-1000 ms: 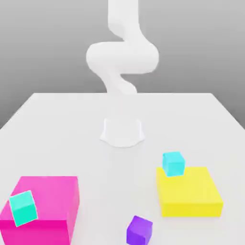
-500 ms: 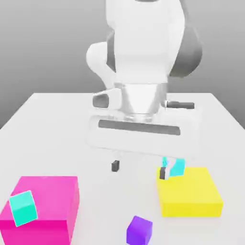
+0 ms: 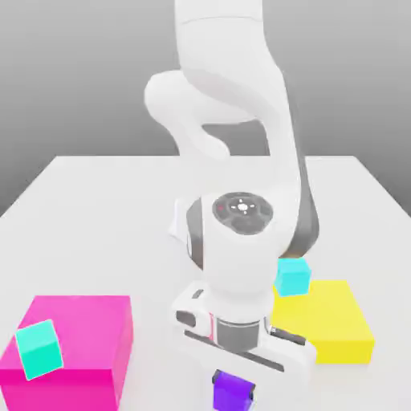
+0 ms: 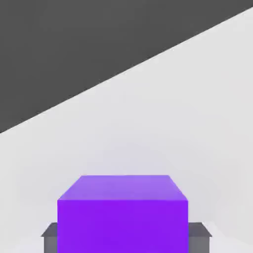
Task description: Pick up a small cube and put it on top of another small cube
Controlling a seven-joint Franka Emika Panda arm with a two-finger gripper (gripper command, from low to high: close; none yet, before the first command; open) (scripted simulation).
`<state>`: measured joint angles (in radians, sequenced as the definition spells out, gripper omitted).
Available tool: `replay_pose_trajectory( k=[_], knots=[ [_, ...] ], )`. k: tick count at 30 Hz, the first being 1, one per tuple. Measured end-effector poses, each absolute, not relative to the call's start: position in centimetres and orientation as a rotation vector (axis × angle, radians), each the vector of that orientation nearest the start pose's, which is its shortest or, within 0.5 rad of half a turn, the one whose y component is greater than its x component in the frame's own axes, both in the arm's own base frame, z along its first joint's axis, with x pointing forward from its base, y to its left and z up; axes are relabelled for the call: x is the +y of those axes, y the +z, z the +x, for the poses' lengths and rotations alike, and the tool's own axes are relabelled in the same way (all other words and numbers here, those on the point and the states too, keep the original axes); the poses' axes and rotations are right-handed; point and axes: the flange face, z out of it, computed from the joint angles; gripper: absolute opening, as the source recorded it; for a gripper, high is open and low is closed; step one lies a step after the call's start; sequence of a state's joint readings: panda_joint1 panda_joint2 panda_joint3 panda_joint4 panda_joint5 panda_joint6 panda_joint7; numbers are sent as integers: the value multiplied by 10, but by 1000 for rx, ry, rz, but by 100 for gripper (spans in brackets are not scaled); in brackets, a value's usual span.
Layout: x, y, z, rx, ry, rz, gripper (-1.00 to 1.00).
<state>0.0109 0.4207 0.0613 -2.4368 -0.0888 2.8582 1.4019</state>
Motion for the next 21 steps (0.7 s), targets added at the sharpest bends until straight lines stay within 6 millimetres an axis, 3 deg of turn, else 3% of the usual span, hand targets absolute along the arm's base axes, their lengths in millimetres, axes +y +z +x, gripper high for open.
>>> replay_pose_trajectory(
  k=[2,7,12,16,17,19,20,21],
  knots=[
    [42,133,477,1838,-2,-2547,-100],
    [39,187,478,1842,-2,-2544,-100],
    [-76,253,504,2015,-14,-2429,-100],
    [-185,309,493,2159,-5,-2288,-100],
    [-207,312,489,2185,-2,-2257,-100],
    [-218,292,487,2189,1,-2249,-100],
    [-219,278,487,2190,1,-2248,100],
    [-219,278,487,2190,1,-2248,100]
  ],
)
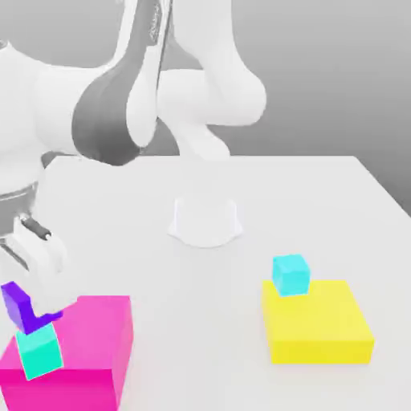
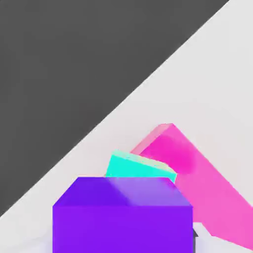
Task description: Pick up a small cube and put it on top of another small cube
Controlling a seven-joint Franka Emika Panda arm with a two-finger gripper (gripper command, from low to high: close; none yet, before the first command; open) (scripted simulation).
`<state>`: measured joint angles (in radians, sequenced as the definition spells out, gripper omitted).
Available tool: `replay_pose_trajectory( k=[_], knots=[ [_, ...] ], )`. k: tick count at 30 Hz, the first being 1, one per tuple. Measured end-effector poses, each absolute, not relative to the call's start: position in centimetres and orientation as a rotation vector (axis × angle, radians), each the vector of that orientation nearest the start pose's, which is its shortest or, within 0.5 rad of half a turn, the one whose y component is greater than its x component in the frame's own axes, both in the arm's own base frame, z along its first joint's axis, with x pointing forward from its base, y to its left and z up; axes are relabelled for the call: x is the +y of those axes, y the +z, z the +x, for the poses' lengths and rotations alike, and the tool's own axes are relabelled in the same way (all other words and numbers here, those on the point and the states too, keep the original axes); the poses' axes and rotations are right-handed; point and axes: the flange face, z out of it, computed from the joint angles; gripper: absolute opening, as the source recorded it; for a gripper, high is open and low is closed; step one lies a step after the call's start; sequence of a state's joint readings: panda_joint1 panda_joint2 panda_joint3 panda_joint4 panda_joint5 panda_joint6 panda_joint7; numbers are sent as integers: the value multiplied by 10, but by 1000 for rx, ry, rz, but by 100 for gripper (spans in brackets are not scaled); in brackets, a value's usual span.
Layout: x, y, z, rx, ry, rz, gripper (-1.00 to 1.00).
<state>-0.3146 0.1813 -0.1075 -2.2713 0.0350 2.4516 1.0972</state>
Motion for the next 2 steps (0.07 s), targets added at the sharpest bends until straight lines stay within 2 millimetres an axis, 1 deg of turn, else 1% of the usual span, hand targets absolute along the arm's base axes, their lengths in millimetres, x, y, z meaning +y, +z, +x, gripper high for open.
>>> replay_pose_trajectory(
  k=[2],
  knots=[
    [-219,278,487,2190,1,-2248,100]
  ],
)
